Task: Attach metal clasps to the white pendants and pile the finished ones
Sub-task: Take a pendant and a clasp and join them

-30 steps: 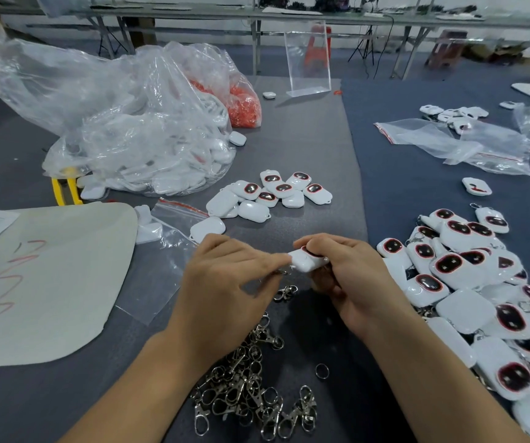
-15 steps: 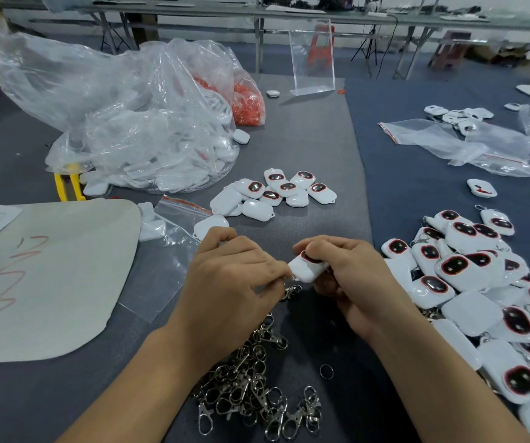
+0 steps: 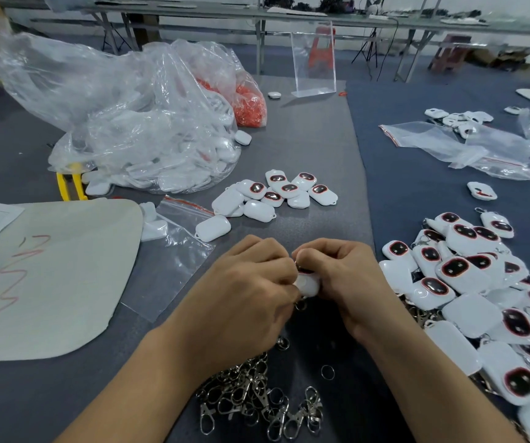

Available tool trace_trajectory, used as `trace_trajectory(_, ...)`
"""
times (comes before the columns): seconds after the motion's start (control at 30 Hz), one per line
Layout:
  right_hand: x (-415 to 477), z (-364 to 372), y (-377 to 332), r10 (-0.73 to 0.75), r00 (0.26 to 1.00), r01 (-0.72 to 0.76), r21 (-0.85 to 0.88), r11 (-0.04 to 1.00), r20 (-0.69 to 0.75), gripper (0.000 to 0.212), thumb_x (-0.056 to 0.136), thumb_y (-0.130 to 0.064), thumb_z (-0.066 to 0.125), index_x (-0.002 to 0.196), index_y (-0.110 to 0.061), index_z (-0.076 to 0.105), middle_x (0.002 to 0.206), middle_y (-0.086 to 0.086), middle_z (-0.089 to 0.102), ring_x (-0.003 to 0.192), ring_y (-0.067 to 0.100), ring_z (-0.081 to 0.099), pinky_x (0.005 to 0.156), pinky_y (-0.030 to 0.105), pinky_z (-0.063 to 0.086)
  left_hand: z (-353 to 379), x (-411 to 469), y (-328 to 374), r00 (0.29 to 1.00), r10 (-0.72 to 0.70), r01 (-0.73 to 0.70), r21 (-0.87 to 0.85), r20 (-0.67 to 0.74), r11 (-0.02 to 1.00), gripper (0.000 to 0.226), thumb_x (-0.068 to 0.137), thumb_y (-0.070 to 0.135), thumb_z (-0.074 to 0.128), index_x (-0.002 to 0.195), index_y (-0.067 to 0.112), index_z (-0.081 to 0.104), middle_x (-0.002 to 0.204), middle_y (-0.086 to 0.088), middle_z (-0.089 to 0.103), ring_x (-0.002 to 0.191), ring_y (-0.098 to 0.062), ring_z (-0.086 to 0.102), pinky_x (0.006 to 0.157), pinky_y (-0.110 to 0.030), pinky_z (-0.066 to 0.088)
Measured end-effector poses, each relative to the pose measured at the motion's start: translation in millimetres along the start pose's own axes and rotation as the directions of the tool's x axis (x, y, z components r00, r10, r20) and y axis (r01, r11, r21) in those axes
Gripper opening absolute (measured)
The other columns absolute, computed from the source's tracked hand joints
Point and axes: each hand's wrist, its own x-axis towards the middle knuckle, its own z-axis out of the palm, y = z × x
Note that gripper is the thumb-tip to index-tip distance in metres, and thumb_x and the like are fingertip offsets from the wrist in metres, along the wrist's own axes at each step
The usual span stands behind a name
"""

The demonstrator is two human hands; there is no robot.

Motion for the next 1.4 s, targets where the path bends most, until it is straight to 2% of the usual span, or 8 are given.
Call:
trace_trajectory(0.17, -1.1, 2.0, 1.2, -0.016, 1.000, 0.016, 0.028, 0.999, -0.006, 0.013, 0.088, -0.007, 0.068, 0.080, -0.009, 0.077, 0.069, 0.008, 0.071, 0.050, 0.014, 0.052, 0.043, 0.023, 0.041, 6.7, -3.5, -0.8, 0.950, -0.302, 0.286, -0.172, -0.074, 0.943, 0.015, 0.069, 0.004, 0.080, 0.072, 0.019, 0.076, 0.080, 0.011, 0.062, 0.086, -0.013, 0.054, 0.080, -0.025, 0.045)
trace_trajectory(0.33, 3.6, -7.5, -2.5, 0.003, 0.997, 0.011, 0.189, 0.982, -0.074, 0.013, 0.095, -0.009, 0.064, 0.087, -0.009, 0.074, 0.063, 0.003, 0.068, 0.041, 0.011, 0.048, 0.037, 0.019, 0.033, 12.6, -5.6, 3.9, 0.686, -0.727, 0.668, -0.413, 0.019, 0.619, 0.015, 0.072, 0.052, 0.073, 0.082, 0.040, 0.076, 0.072, 0.026, 0.070, 0.074, 0.004, 0.064, 0.070, -0.011, 0.044)
trace_trajectory(0.53, 1.6, -5.8, -1.5, -0.018, 0.999, 0.031, 0.269, 0.963, -0.051, 0.012, 0.096, -0.010, 0.066, 0.088, -0.012, 0.074, 0.065, 0.006, 0.068, 0.043, 0.012, 0.053, 0.038, 0.020, 0.038, 17.4, 1.7, 12.0, 0.555, -0.816, 0.679, -0.655, 0.163, 0.331, 0.011, 0.078, 0.035, 0.084, 0.079, 0.044, 0.078, 0.069, 0.018, 0.074, 0.061, 0.005, 0.066, 0.058, -0.008, 0.046)
trace_trajectory(0.7, -2.0, -2.5, -3.5, -0.113, 0.992, 0.125, 0.250, 0.960, -0.062, 0.012, 0.094, -0.007, 0.068, 0.087, -0.014, 0.074, 0.066, 0.011, 0.070, 0.042, 0.016, 0.054, 0.037, 0.022, 0.039, 19.1, 1.6, 11.9, 0.561, -0.824, 0.670, -0.628, 0.078, 0.396, 0.011, 0.078, 0.034, 0.081, 0.076, 0.043, 0.076, 0.058, 0.012, 0.069, 0.049, 0.004, 0.053, 0.049, -0.016, 0.044)
trace_trajectory(1.0, -9.9, 7.0, -5.6, -0.238, 0.965, 0.254, 0.183, 0.950, -0.106, 0.013, 0.092, -0.003, 0.068, 0.084, -0.013, 0.070, 0.065, 0.016, 0.070, 0.040, 0.023, 0.056, 0.036, 0.025, 0.041, 21.0, -5.4, 1.7, 0.869, -0.440, 0.462, 0.053, -0.227, 0.885, 0.015, 0.082, 0.020, 0.068, 0.067, 0.017, 0.069, 0.063, 0.005, 0.067, 0.063, -0.023, 0.062, 0.067, -0.040, 0.046)
trace_trajectory(1.1, -9.8, 6.6, -7.5, -0.167, 0.981, 0.187, 0.254, 0.949, -0.097, 0.013, 0.095, -0.001, 0.063, 0.087, -0.011, 0.068, 0.064, 0.013, 0.069, 0.041, 0.021, 0.055, 0.036, 0.024, 0.040, 20.2, -5.0, 5.3, 0.803, -0.513, 0.509, -0.100, -0.302, 0.855, 0.003, 0.075, 0.022, 0.076, 0.072, 0.023, 0.075, 0.072, 0.013, 0.072, 0.069, -0.009, 0.063, 0.075, -0.030, 0.046)
trace_trajectory(1.23, -8.6, 4.0, -8.2, -0.135, 0.988, 0.150, 0.300, 0.942, -0.069, 0.016, 0.097, -0.003, 0.062, 0.087, -0.013, 0.069, 0.063, 0.010, 0.066, 0.042, 0.019, 0.054, 0.037, 0.024, 0.039, 19.0, 0.5, 9.4, 0.599, -0.787, 0.616, -0.544, -0.146, 0.570, 0.008, 0.070, 0.034, 0.080, 0.073, 0.040, 0.076, 0.073, 0.028, 0.070, 0.072, 0.006, 0.063, 0.068, -0.007, 0.043)
trace_trajectory(1.4, -7.2, -0.8, -8.7, -0.102, 0.994, 0.108, 0.302, 0.947, -0.037, 0.021, 0.085, -0.005, 0.069, 0.074, -0.023, 0.072, 0.068, 0.009, 0.067, 0.048, 0.021, 0.056, 0.040, 0.022, 0.040, 22.0, 0.9, 4.2, 0.502, -0.864, 0.560, -0.748, -0.036, 0.356, 0.021, 0.070, 0.025, 0.085, 0.080, 0.042, 0.078, 0.073, 0.010, 0.075, 0.063, -0.023, 0.067, 0.061, -0.038, 0.054)
